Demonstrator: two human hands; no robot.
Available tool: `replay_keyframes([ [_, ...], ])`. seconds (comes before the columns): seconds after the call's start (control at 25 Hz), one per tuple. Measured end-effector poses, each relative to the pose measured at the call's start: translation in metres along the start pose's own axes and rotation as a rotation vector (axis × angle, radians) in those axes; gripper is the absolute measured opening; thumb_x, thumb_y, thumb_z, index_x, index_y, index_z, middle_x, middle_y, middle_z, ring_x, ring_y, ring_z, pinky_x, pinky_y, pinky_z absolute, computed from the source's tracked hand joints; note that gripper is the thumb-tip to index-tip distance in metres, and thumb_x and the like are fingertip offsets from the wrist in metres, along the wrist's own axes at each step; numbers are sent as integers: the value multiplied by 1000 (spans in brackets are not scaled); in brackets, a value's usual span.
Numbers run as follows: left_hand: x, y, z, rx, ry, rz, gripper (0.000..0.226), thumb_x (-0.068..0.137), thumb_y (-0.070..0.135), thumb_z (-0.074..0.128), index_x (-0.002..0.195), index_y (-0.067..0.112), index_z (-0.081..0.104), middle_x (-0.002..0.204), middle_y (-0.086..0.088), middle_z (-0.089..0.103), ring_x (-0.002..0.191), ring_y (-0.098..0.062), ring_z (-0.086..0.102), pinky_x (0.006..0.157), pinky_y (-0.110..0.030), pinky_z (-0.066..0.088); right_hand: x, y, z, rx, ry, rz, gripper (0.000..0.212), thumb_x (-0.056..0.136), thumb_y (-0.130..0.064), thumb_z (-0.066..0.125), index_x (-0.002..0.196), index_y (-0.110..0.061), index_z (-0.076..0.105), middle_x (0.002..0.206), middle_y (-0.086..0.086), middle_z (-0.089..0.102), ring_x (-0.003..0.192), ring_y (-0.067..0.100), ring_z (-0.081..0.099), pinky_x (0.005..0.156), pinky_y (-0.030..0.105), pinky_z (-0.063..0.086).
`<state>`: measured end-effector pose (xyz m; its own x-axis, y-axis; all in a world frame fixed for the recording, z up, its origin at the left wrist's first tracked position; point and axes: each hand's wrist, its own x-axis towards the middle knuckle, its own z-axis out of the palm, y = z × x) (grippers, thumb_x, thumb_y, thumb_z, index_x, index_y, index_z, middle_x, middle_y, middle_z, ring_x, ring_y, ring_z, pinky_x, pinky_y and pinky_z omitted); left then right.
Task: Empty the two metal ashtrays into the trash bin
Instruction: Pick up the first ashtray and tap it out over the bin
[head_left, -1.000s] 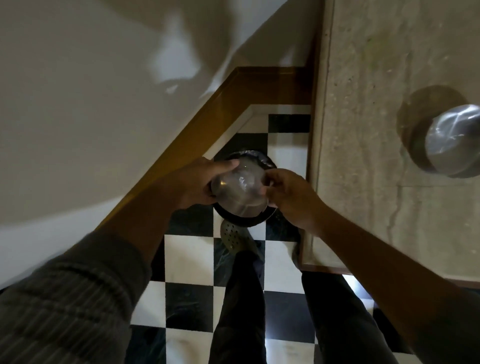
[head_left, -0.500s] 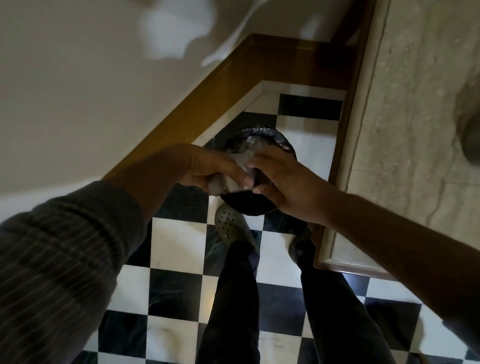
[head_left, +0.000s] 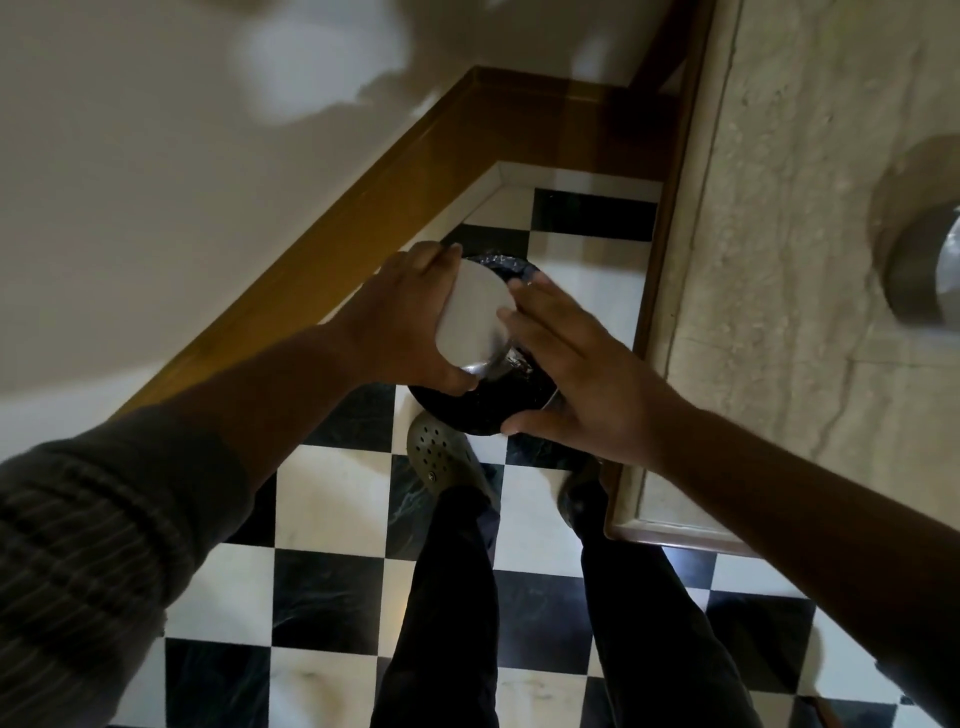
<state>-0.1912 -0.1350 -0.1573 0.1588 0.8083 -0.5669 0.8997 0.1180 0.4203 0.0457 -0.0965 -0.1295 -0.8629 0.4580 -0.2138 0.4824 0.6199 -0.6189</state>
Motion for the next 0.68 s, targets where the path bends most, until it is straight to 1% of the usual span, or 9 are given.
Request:
replay_keyframes([
  [0.08,0,-6,7,33,85,68,141,50,78,74,158,0,26,157,-21,37,133,-39,44,106,-53,48,-1,-7,-15,13,198,-46,104,77,-60,72,145,9,33,156,34,26,150,44,17,122,54,25],
  [0.16,1,-9,17,14,145,87,141,51,76,77,158,-2,26,156,-23,38,134,-40,44,105,-54,48,3,-19,-33,12,425,-120,110,73,-63,74,139,13,31,151,40,24,150,38,10,124,53,16],
  [0.28,-1,0,33,-51,305,60,140,53,72,82,156,-6,29,155,-26,41,136,-41,45,106,-55,47,9,-35,-41,-18,650,-221,105,76,-67,65,140,3,19,153,23,9,151,20,-8,123,49,8],
  [0.32,-2,7,36,-87,367,44,138,54,69,84,155,-8,30,154,-28,43,136,-43,46,107,-55,46,10,-36,-34,-48,634,-232,106,77,-71,59,141,1,14,156,17,4,151,20,-11,123,49,6],
  [0.36,-2,14,37,-129,423,25,137,55,66,85,154,-10,30,152,-29,44,135,-44,46,107,-53,44,11,-33,-24,-102,524,-210,110,77,-77,53,144,-1,13,160,15,4,152,24,-11,124,49,4],
  [0.48,-1,18,37,-159,468,20,132,57,65,77,154,-9,27,148,-32,46,131,-47,48,105,-47,40,11,-11,11,-303,-87,-78,127,69,-92,44,154,-3,12,164,22,6,154,36,2,125,54,10],
  [0.52,-2,17,38,-140,457,25,131,56,66,74,154,-8,26,148,-33,47,129,-47,50,104,-48,42,11,-5,16,-320,-203,-65,129,69,-92,42,155,-2,11,165,22,7,153,37,5,124,55,15],
  [0.6,-4,12,39,-145,452,4,132,57,68,70,154,-10,26,148,-33,47,130,-46,49,104,-50,44,14,2,17,-315,-233,-114,126,70,-91,40,154,0,12,164,24,12,153,38,9,123,56,19],
  [0.68,-2,9,39,-196,453,-16,136,59,72,71,155,-11,24,153,-31,42,137,-44,43,107,-44,37,19,-3,2,-266,-56,-138,126,71,-88,46,151,4,15,161,30,16,152,41,9,124,54,16],
])
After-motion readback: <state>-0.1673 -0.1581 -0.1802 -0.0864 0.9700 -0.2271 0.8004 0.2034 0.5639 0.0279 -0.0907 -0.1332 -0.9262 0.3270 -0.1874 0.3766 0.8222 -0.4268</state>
